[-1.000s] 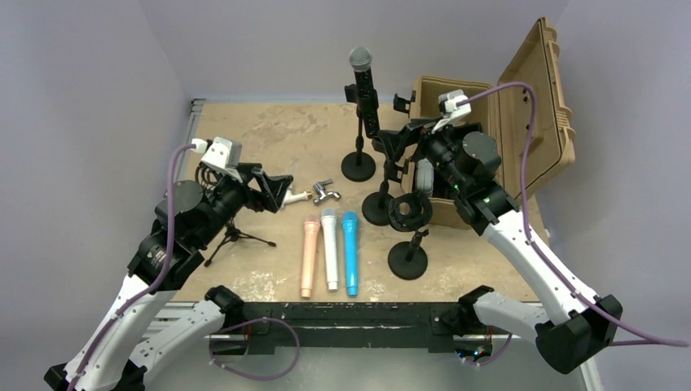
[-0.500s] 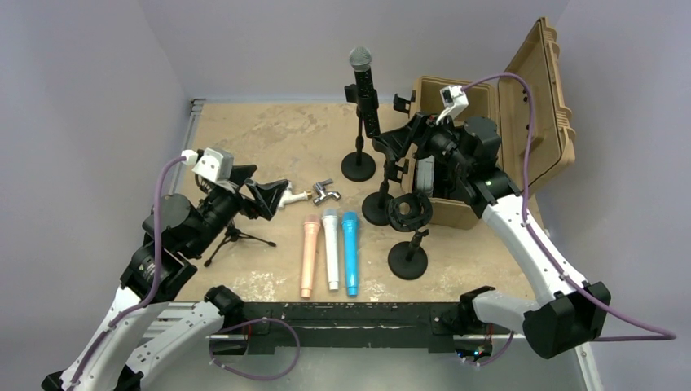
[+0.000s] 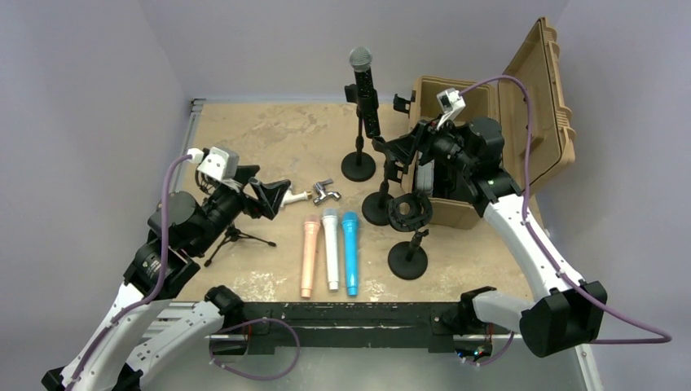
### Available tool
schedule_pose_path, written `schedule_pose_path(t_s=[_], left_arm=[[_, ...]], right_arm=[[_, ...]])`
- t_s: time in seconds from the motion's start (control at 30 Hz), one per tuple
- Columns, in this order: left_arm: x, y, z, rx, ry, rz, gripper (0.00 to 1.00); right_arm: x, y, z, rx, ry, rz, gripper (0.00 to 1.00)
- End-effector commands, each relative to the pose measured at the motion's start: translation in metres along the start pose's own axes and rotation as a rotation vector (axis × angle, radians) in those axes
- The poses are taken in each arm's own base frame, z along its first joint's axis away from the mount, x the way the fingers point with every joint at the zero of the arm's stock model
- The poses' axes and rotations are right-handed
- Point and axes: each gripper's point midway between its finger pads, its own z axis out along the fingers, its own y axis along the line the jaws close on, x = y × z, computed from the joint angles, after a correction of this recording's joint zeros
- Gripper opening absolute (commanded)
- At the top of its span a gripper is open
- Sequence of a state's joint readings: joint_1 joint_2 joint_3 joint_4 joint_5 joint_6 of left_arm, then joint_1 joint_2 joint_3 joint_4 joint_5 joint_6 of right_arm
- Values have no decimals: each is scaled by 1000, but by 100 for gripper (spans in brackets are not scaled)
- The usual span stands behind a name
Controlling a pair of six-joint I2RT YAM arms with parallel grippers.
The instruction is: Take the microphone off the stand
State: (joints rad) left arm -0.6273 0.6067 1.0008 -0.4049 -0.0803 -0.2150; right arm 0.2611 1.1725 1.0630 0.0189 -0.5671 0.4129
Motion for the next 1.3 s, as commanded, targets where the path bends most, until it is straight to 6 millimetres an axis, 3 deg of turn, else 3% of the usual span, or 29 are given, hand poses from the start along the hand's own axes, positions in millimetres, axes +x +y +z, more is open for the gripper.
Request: schedule_pose_path(t_s=[0.0,0.4,0.87,0.93,1.27], left_arm=[[-6,-3,5,13,-28,25,76],[-4,-2,7,12,-21,31,75],[-5,-5,5,27,-25,24,74],[-5,-6,5,30,-27,22,74],[-4,-6,5,32,-23,23,74]], right_arm=[[-1,3,1,-41,-9,-60,65],[8,-13,8,-12,10,-61,42],[56,-58,4,158,103,-20,41],[70,-69,3,200,143,2,41],[102,-92,0,284,213,38,39]])
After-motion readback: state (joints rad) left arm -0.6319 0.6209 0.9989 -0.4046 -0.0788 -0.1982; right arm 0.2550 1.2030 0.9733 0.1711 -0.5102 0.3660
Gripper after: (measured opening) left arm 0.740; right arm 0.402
